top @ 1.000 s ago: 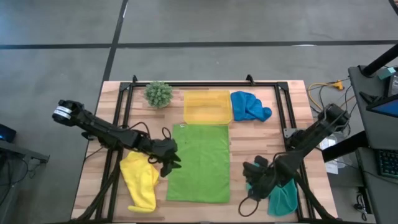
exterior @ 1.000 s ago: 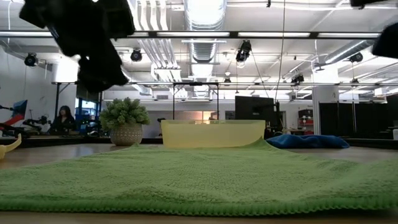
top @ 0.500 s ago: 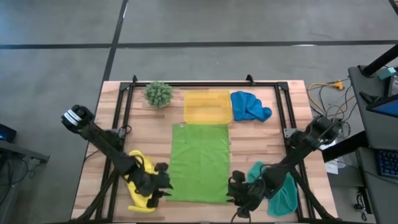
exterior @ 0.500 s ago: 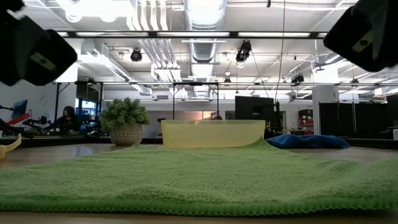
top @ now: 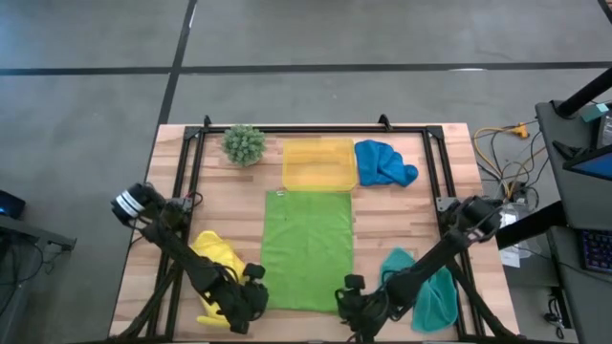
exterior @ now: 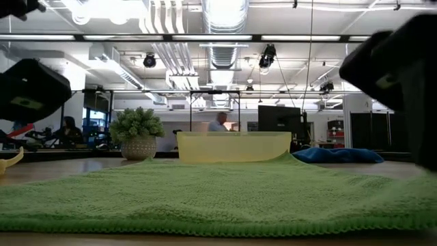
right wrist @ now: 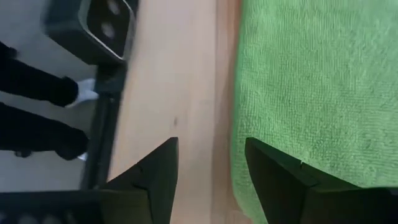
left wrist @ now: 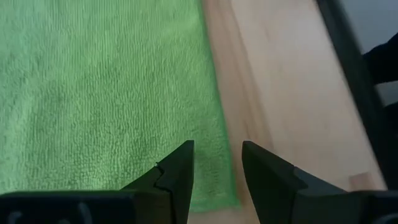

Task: Fold microfiber towels
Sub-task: Fold the green towel

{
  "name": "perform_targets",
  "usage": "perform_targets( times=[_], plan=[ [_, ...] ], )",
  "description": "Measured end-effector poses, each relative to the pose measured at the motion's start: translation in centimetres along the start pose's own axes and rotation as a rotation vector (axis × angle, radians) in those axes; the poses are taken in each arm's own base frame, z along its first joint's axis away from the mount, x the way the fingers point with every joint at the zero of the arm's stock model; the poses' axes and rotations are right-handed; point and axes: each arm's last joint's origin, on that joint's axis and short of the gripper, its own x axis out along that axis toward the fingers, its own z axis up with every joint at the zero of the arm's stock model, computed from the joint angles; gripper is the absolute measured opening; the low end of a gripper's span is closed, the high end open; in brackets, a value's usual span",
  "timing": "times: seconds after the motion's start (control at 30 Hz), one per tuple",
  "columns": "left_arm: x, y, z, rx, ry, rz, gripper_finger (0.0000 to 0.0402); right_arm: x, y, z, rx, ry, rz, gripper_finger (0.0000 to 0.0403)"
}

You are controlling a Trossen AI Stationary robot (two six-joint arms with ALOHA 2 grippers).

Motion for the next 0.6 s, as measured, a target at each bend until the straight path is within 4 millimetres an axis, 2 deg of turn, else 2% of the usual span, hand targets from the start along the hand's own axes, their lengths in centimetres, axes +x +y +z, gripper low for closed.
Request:
perform_targets(
  times=[0.17, 0.6],
  plan=[
    [0.5, 0.0, -0.3, 0.004, 0.013, 0.008, 0.0122, 1.4, -0.1, -0.3, -0.012, 0.069, -0.056, 0.0171],
    [1.2, 0.3, -0.8, 0.009, 0.034, 0.029, 0.0122, 1.7, -1.2, 0.1, 0.011, 0.111, -0.107, 0.0166]
  ],
)
